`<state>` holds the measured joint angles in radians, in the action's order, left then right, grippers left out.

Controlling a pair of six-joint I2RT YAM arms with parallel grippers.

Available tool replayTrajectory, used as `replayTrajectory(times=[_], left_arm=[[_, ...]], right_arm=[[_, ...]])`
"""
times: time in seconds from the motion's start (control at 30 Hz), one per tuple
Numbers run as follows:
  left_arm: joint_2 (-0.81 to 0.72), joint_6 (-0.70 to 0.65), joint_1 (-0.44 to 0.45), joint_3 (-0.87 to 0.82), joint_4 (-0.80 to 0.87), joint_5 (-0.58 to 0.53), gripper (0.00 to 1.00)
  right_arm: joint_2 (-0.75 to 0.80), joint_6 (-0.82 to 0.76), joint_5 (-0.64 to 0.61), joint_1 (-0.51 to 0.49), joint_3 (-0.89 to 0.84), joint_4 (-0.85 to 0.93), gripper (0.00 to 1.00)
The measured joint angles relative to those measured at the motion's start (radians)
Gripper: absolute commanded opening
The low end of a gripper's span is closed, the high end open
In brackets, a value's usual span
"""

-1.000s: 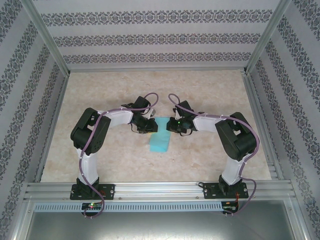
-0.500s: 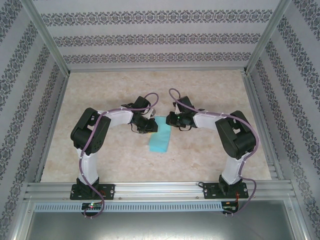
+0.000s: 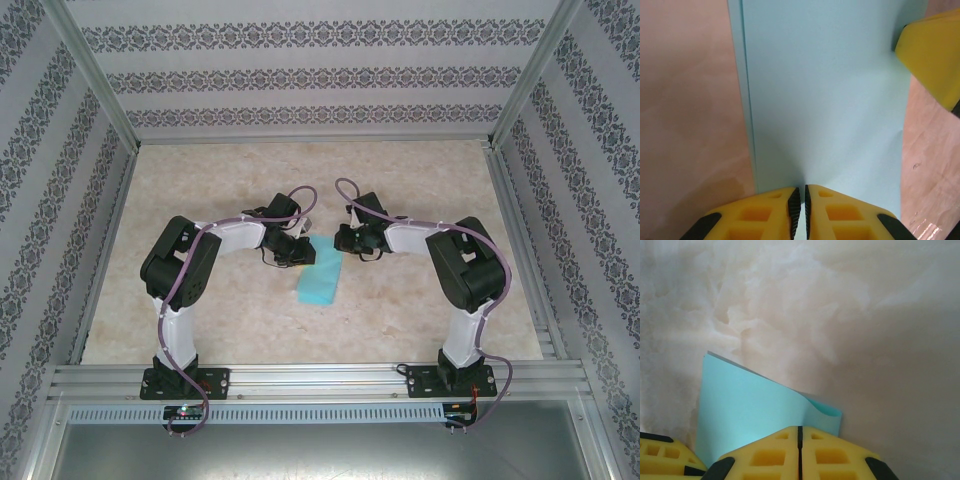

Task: Fold a paper plane with a square sheet of paper (pick it up from the middle)
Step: Hold the square sheet of paper at the center of the table, then fold the square sheet of paper in half at the center of the table.

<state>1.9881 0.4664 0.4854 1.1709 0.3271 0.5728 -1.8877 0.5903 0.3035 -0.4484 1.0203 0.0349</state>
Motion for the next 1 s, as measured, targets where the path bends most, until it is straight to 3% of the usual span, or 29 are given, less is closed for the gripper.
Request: replayTrajectory(times=[0.27, 0.57, 1.0], left_arm=[[0.0, -0.006, 0.0, 0.0, 0.0, 0.0, 0.2], [0.002, -0.011, 0.0, 0.001, 0.0, 0.001, 0.2], [0.002, -0.015, 0.0, 0.001, 0.0, 0.002, 0.2]], right_arm=[[0.016, -0.022, -0.014, 0.034, 0.0, 0.011, 0.09], [0.184, 0.005, -0.013, -0.021, -0.035, 0.014, 0.09], [0.031, 0.052, 0.038, -0.066, -0.048, -0.009, 0.09]])
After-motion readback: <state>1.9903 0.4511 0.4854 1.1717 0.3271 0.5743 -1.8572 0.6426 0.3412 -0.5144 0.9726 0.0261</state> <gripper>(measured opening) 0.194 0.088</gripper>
